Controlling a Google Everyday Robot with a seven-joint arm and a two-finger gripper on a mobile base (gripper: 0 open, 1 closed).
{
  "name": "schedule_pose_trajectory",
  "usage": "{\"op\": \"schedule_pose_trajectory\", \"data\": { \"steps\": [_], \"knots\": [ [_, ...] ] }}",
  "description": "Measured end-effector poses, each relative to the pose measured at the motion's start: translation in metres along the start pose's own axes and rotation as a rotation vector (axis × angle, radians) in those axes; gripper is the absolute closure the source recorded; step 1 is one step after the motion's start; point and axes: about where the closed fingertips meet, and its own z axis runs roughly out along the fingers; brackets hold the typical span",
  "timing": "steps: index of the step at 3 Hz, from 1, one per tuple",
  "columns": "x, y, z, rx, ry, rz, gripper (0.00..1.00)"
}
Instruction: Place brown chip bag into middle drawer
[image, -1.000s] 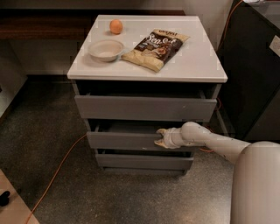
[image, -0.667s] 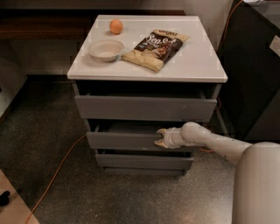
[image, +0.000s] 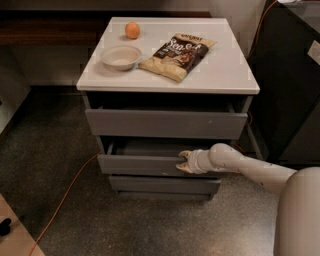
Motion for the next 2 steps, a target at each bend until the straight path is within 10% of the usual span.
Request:
{"op": "schedule_pose_trajectory", "data": {
  "steps": [2],
  "knots": [
    [-0.0108,0.0299,-0.0094,-0.02,-0.05,0.014,1.0]
  ]
}}
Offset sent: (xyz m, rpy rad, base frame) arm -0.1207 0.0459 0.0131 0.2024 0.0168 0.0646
